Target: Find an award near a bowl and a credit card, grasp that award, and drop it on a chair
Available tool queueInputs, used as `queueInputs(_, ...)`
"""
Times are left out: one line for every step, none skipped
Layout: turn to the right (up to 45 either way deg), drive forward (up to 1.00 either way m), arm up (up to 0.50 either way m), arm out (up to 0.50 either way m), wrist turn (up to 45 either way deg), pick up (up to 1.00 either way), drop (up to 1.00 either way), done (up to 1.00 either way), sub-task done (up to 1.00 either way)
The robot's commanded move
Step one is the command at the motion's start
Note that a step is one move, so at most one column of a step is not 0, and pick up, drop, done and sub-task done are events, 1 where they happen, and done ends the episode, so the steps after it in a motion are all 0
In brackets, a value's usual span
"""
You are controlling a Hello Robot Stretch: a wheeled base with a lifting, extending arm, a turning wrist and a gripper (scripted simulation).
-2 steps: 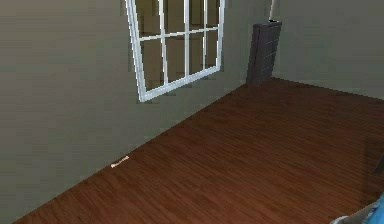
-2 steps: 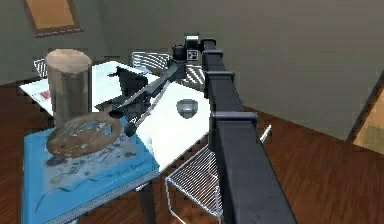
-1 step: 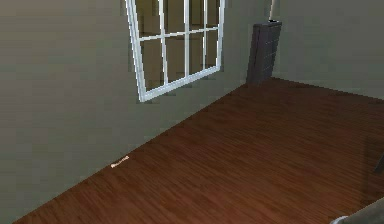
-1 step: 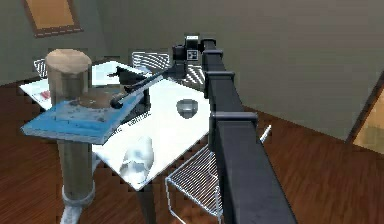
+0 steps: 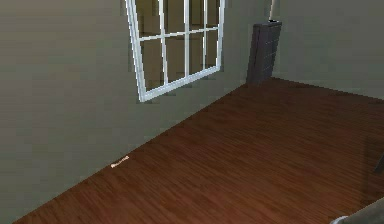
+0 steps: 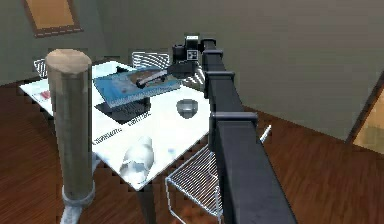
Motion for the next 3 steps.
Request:
queueInputs(0.0,0.0,0.0,0.0,45.0,0.0,0.0,0.0,0.0)
queueInputs(0.0,0.0,0.0,0.0,33.0,0.0,0.0,0.0,0.0)
queueInputs(0.0,0.0,-0.38,0.0,0.0,0.0,0.0,0.0,0.0)
